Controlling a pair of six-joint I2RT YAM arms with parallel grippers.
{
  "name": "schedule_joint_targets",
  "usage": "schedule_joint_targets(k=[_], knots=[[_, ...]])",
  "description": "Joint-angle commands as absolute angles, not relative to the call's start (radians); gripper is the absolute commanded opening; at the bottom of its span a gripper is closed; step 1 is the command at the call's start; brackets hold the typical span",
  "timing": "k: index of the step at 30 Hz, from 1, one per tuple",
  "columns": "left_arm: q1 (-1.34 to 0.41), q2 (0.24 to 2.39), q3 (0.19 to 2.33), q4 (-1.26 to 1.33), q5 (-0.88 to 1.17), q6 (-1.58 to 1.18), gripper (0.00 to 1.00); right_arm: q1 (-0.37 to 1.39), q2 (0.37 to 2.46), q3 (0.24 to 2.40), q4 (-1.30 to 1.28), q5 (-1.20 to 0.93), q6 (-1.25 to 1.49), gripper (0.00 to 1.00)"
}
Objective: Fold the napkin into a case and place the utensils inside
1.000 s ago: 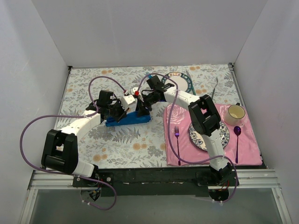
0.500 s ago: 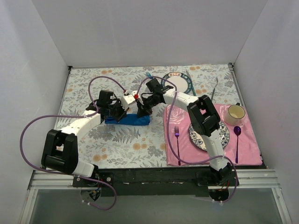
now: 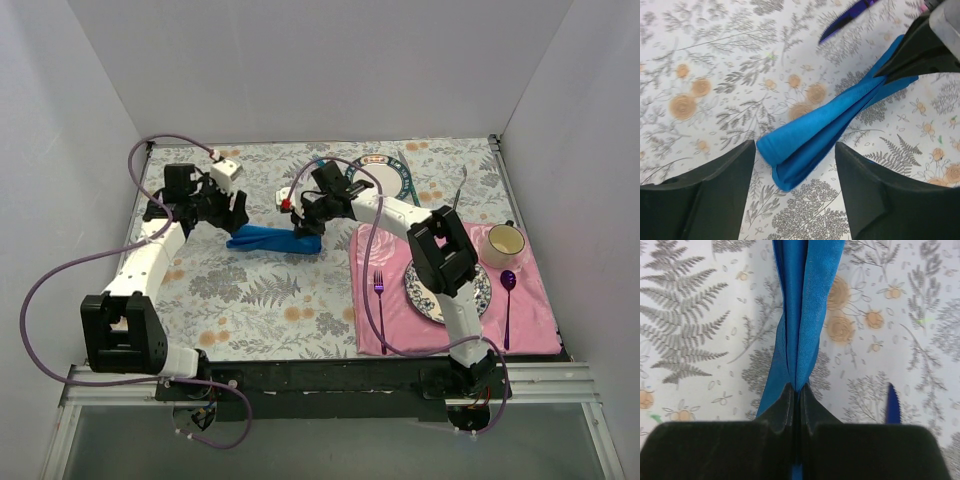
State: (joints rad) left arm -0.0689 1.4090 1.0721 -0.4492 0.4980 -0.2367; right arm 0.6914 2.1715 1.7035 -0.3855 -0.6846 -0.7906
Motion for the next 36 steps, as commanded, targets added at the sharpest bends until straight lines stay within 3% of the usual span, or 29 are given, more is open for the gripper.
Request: schedule_joint_targets(k=[1, 7, 12, 21, 24, 26, 29, 31, 33, 34, 36], knots=[[-0.005, 1.335, 1.134, -0.52, 0.513, -0.331, 0.67, 0.716, 2.07, 1.648, -0.24, -0.539, -0.839, 0.01], [0.109, 1.347, 1.129, -0.546, 0.502, -0.399, 0.72, 0.794, 1.991, 1.504, -0.094, -0.33, -0.935, 0.01], [0.15, 1.342, 1.109, -0.554, 0.5, -0.422, 0.73, 0.873, 1.886, 1.254, 0.129, -0.192, -1.029, 0.01], [0.156, 1.335, 1.077, -0.561, 0.494, -0.426, 0.74, 0.969, 1.81, 1.036, 0.259, -0.112, -1.143, 0.02], [0.156, 1.333, 1.071, -0.566, 0.489, -0.425, 0.74, 0.992, 1.802, 1.008, 0.273, -0.106, -1.16, 0.12], [0.156, 1.33, 1.071, -0.572, 0.495, -0.423, 0.74, 1.002, 1.798, 0.988, 0.273, -0.112, -1.16, 0.28], [0.156, 1.33, 1.074, -0.601, 0.524, -0.411, 0.75, 1.014, 1.781, 0.974, 0.249, -0.129, -1.158, 0.38], [0.156, 1.333, 1.08, -0.623, 0.554, -0.4, 0.75, 1.017, 1.761, 0.973, 0.235, -0.146, -1.151, 0.52], [0.156, 1.351, 1.097, -0.681, 0.638, -0.356, 0.73, 1.022, 1.734, 0.969, 0.215, -0.176, -1.141, 0.59], [0.156, 1.359, 1.103, -0.699, 0.665, -0.344, 0.73, 1.022, 1.724, 0.974, 0.203, -0.19, -1.125, 0.66], [0.156, 1.397, 1.123, -0.77, 0.73, -0.301, 0.66, 1.023, 1.689, 1.003, 0.137, -0.236, -1.103, 0.73]])
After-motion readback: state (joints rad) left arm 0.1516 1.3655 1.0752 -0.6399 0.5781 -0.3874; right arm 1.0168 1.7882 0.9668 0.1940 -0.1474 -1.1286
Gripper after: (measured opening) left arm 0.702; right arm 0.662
